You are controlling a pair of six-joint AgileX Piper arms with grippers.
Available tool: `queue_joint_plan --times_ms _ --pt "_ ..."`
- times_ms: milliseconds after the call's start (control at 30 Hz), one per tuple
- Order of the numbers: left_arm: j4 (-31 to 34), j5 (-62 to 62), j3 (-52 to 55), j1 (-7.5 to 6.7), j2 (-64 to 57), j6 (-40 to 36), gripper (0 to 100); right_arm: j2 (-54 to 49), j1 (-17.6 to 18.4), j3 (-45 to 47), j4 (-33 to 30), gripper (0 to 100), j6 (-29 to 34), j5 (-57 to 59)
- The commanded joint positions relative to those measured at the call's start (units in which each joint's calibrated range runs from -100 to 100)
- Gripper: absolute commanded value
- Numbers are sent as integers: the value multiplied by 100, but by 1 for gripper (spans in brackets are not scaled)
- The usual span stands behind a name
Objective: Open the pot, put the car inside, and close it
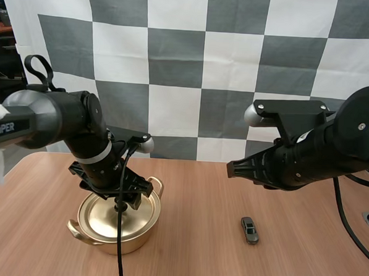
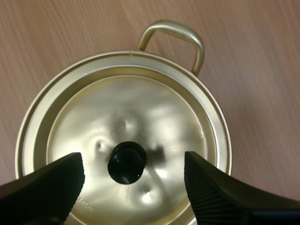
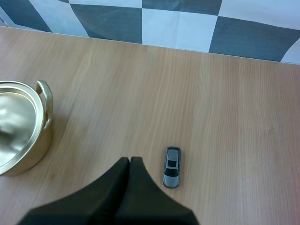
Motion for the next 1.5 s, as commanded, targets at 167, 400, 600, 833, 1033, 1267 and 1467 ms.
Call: queue_joint_plan --times_ms 167,400,600,833,1033,1267,1467 --pt "22 -353 8 -2 -1 4 100 -5 -1 4 13 0 0 72" --pt "59 -394 14 -2 166 40 100 -5 -1 4 13 0 0 72" --pt "59 -241 77 -2 677 74 100 -5 -1 4 13 0 0 143" --pt "21 -399 77 -2 745 74 100 -5 -1 4 13 0 0 143" --pt "21 -503 77 -2 745 74 67 -5 -1 4 55 0 0 142" --pt "21 -503 77 -2 745 -70 0 -5 -1 4 55 0 0 142" --pt "21 -486 77 -2 745 -80 0 -5 -1 4 55 0 0 142"
